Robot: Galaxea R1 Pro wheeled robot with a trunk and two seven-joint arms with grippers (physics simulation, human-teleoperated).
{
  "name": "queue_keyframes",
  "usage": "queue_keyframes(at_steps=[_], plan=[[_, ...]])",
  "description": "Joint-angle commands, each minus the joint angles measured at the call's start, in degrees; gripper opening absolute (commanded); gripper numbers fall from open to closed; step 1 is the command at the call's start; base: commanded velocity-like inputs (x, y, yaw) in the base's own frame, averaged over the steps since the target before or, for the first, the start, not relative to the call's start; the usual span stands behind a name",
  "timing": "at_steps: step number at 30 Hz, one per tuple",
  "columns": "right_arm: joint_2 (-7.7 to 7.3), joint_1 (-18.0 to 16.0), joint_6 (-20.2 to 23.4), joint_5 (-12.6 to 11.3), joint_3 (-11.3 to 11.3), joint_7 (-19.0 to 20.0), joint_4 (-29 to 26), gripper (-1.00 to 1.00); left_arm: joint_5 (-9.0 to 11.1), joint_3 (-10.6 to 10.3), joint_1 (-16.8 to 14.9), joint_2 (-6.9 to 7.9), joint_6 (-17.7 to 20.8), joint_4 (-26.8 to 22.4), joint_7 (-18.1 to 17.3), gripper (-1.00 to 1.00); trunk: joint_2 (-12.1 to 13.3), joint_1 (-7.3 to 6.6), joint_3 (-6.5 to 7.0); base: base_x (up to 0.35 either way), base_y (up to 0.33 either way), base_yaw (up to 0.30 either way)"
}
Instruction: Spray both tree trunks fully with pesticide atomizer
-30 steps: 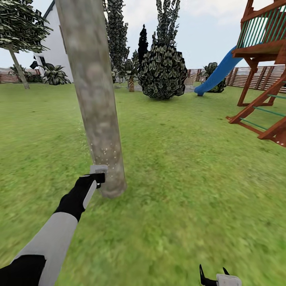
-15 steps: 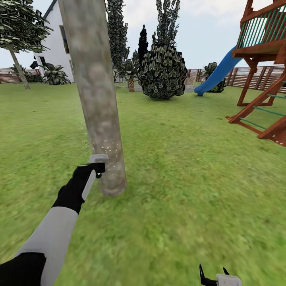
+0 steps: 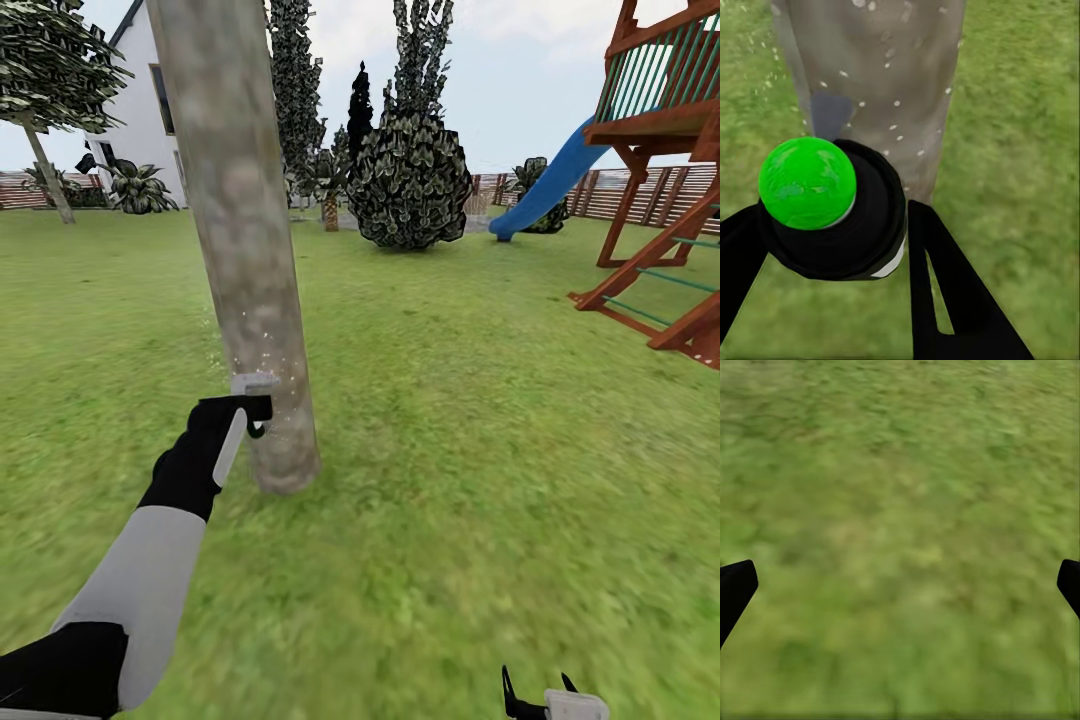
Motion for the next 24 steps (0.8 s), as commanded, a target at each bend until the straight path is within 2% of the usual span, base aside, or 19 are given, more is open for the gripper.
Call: queue_keyframes(at_steps=[1, 3, 5, 6, 11, 16, 20, 24], plan=[[0.0, 0.0, 0.0, 0.0, 0.0, 0.0, 0.0, 1.0, 0.17, 0.23, 0.0, 0.3, 0.18, -0.19, 0.0, -1.0, 0.0, 0.0, 0.0, 0.0, 0.0, 0.0], [0.0, 0.0, 0.0, 0.0, 0.0, 0.0, 0.0, 1.0, 0.17, 0.35, 0.07, 1.09, 0.24, -0.26, -0.05, -1.0, 0.0, 0.0, 0.0, 0.0, 0.0, 0.0], [0.0, 0.03, 0.0, 0.0, 0.0, 0.0, 0.0, 1.0, 0.35, 0.51, 0.3, 3.66, 0.34, -0.28, -0.3, -1.0, 0.0, 0.0, 0.0, 0.0, 0.0, 0.0], [0.0, 0.03, 0.0, 0.0, 0.0, 0.0, 0.0, 1.0, 0.39, 0.53, 0.43, 4.11, 0.35, -0.28, -0.34, -1.0, 0.0, 0.0, 0.0, 0.0, 0.0, 0.0], [0.0, 0.01, 0.0, 0.0, 0.0, 0.0, 0.0, 1.0, 0.37, 0.43, 0.3, 4.48, 0.42, -0.28, -0.35, -1.0, 0.0, 0.0, 0.0, 0.0, 0.0, 0.0], [0.0, 0.0, 0.0, 0.0, 0.0, 0.0, 0.0, 1.0, 0.45, 0.62, 0.25, 7.37, 0.44, 0.27, -0.43, -1.0, 0.0, 0.0, 0.0, 0.0, 0.0, 0.0], [0.0, 0.0, 0.0, 0.0, 0.0, 0.0, 0.0, 1.0, 0.45, 0.65, 0.83, 8.6, 0.36, 0.54, -0.51, -1.0, 0.0, 0.0, 0.0, 0.0, 0.0, 0.0], [0.0, 0.0, 0.0, 0.0, 0.0, 0.0, 0.04, 1.0, 0.59, 0.53, 1.07, 8.83, 0.28, 0.67, -0.83, -1.0, 0.0, 0.0, 0.0, 0.0, 0.0, 0.0]])
